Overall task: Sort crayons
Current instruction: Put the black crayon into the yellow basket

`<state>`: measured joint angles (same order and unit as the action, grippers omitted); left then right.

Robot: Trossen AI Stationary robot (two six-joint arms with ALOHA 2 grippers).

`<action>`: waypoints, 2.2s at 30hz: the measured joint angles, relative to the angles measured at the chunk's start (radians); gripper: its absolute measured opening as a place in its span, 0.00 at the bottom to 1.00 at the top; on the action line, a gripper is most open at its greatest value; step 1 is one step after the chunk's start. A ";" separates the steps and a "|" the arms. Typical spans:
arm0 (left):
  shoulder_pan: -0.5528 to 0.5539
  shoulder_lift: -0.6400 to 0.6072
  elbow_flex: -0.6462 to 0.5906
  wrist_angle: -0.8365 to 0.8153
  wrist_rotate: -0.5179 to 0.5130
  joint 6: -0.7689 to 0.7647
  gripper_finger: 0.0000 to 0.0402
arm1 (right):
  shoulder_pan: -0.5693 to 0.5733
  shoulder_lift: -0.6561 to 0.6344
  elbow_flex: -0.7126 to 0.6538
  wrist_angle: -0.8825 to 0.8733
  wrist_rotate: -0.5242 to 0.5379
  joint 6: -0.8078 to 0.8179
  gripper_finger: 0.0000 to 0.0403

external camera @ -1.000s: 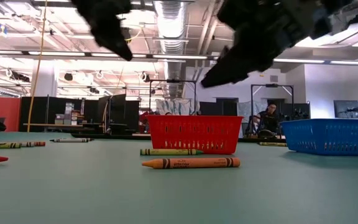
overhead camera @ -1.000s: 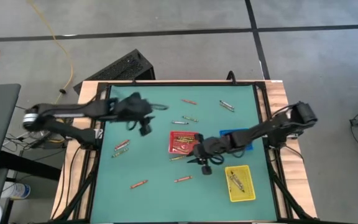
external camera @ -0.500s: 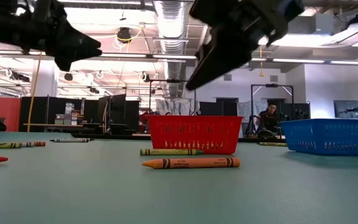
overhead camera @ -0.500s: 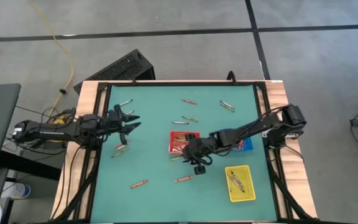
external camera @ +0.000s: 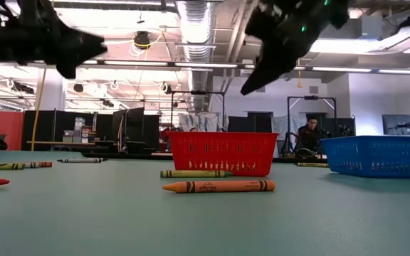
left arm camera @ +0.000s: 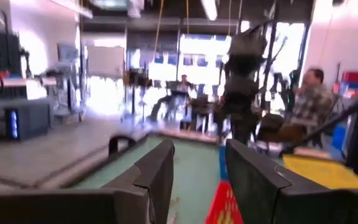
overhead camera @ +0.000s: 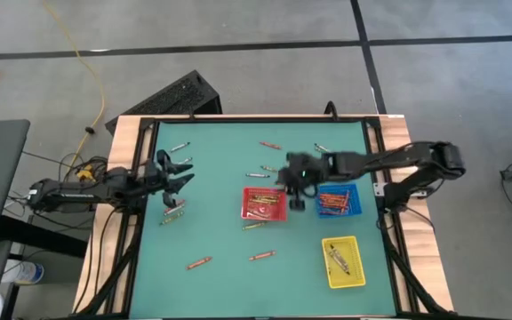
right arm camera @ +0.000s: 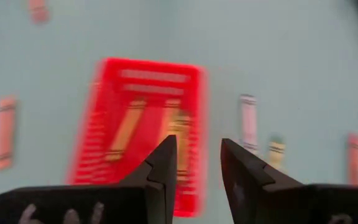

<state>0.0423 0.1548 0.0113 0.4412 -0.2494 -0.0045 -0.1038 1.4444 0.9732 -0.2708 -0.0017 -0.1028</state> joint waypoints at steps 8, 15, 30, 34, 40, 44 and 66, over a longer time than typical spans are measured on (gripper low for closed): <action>0.001 -0.017 0.000 -0.060 -0.106 -0.044 0.34 | -0.332 0.164 0.070 -0.030 -0.069 -0.054 0.29; 0.001 -0.018 -0.001 -0.229 -0.122 -0.069 0.34 | -0.570 0.195 0.138 -0.320 -0.059 -0.061 0.29; 0.001 -0.005 0.007 -0.395 -0.113 -0.051 0.34 | -0.700 0.327 0.134 -0.378 -0.002 -0.078 0.29; 0.001 -0.005 0.008 -0.397 -0.113 -0.032 0.34 | -0.711 0.363 0.134 -0.375 0.033 -0.084 0.29; 0.001 -0.005 0.008 -0.400 -0.113 -0.041 0.34 | -0.739 0.377 0.134 -0.372 0.032 -0.081 0.29; 0.001 -0.005 0.009 -0.402 -0.113 -0.042 0.34 | -0.749 0.377 0.134 -0.387 0.031 -0.071 0.29; 0.001 -0.005 0.010 -0.403 -0.113 -0.038 0.34 | -0.695 0.155 0.065 -0.324 0.025 -0.061 0.01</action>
<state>0.0429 0.1501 0.0212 0.0383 -0.3622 -0.0428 -0.7991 1.5990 1.0386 -0.5950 0.0231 -0.1639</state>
